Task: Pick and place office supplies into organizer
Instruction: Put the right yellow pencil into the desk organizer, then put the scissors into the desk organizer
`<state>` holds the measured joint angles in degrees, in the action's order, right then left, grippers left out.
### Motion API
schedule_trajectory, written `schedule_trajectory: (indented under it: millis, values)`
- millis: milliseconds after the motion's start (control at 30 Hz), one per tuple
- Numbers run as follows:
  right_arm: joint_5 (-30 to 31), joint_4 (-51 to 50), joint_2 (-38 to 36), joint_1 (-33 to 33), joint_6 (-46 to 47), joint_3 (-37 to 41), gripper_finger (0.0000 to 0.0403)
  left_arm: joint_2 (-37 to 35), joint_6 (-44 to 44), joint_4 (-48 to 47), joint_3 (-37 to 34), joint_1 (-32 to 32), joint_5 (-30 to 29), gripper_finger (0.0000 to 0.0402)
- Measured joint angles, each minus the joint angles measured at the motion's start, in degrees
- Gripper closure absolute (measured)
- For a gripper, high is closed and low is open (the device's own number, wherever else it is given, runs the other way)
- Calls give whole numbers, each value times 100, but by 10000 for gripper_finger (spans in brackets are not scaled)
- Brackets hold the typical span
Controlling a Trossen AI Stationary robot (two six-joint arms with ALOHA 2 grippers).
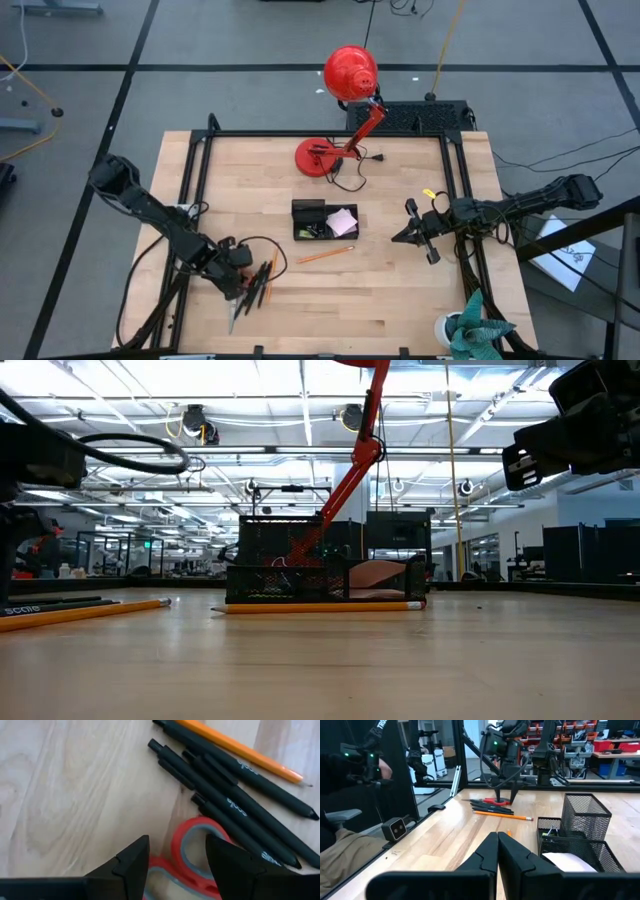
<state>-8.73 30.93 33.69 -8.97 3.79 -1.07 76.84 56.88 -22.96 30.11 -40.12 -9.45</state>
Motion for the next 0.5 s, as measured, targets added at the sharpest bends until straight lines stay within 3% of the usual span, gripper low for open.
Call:
schedule_trajectory:
  millis: [267,367,500]
  values:
    - [-2,2,0,0,-7,0,399,-17,-5,360,-271,-11,-227,219]
    - [-2,2,0,0,-11,1,399,-9,-146,344,-270,-5,-277,263]
    - [-4,3,0,0,-7,1,399,-7,-255,313,-269,2,-281,351]
